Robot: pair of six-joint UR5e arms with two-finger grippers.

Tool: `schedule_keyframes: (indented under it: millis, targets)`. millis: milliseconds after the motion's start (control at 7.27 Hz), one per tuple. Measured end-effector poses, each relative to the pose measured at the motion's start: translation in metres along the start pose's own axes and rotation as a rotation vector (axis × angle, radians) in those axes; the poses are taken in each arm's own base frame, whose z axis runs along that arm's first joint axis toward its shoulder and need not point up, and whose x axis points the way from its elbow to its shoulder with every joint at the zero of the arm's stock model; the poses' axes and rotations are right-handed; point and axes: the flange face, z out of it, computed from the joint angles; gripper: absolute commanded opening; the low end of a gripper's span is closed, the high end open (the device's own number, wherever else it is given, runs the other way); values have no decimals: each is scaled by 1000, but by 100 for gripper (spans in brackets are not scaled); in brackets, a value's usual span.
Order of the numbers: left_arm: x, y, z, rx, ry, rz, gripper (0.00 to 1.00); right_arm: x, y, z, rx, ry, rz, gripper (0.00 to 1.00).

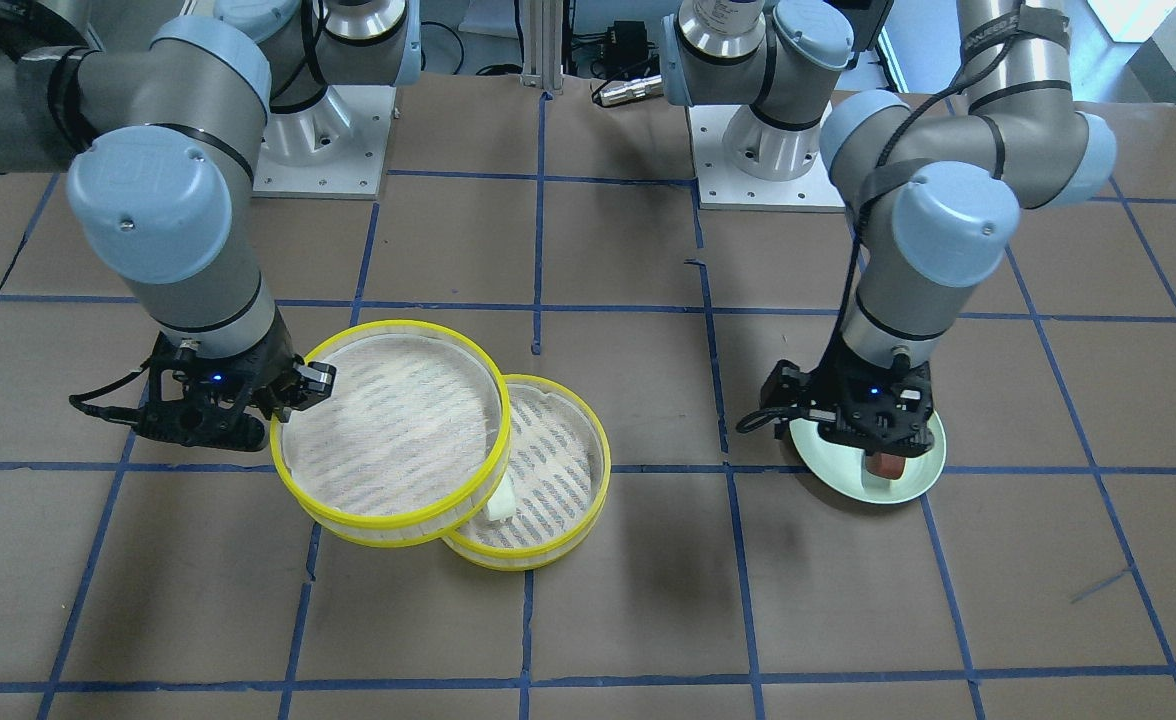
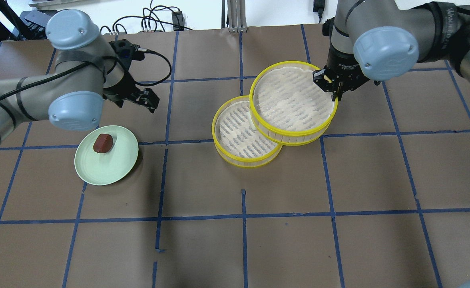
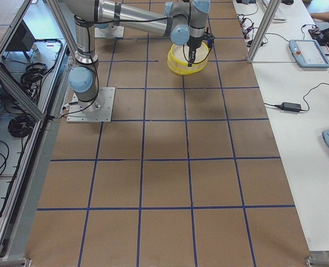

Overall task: Place buns in different layers of steamer
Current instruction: 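Restack the top tier with the right gripper while the left lowers to the plate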

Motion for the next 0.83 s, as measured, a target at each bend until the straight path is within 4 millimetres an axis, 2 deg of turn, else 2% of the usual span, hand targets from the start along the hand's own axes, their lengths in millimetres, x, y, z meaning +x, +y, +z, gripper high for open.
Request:
schedule_keyframes:
  millis: [138, 275, 413, 550, 826]
  targets:
    - [-28, 18, 16, -54, -21, 7, 100, -18, 5, 2, 3, 1, 26, 8]
    - [-43, 32, 32, -98, -29, 10, 100, -44, 10, 8, 1, 4, 58, 8]
    - [-49, 36, 48, -131, -26, 12, 100, -73, 13, 21, 5, 5, 87, 8]
    - [-53, 37, 62, -155, -19, 13, 100, -92, 13, 33, 11, 5, 110, 8]
    - [-60, 38, 75, -183, -24, 9, 99, -115, 18, 44, 13, 8, 133, 8]
